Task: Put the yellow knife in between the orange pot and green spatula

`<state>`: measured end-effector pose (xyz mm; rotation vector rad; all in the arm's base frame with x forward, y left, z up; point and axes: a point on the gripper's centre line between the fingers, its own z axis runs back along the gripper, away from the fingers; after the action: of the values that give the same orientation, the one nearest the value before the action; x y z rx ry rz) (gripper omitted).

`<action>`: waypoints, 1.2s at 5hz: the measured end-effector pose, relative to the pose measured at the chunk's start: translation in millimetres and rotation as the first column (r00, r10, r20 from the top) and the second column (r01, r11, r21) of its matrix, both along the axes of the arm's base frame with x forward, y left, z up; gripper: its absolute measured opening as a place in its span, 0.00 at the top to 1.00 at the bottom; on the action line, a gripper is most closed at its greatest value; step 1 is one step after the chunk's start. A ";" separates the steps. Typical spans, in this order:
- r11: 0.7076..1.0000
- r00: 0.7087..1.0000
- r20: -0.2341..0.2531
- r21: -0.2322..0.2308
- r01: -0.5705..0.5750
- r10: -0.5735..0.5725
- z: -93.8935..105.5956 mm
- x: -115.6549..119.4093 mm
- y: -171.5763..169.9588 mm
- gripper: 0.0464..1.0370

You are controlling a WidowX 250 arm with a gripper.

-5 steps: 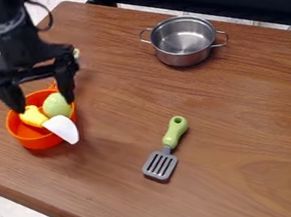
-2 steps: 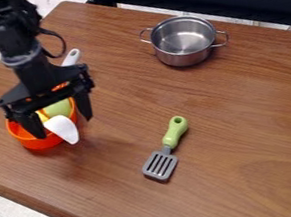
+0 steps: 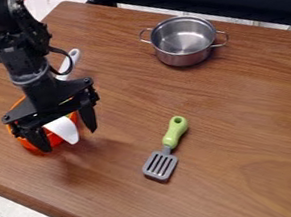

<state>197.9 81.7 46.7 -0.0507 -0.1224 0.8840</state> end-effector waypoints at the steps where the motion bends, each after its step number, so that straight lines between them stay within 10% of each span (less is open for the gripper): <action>1: 0.999 0.998 -0.039 0.006 -0.039 0.039 -3.4 -1.4 -2.4 0.08; 3: 0.994 0.992 -0.064 0.009 -0.110 0.110 -9.1 0.9 -1.9 0.63; 6: 0.982 0.976 -0.119 -0.034 -0.185 0.180 14.4 6.5 8.4 0.67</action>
<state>204.4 90.1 61.1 -0.0301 0.0011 1.0712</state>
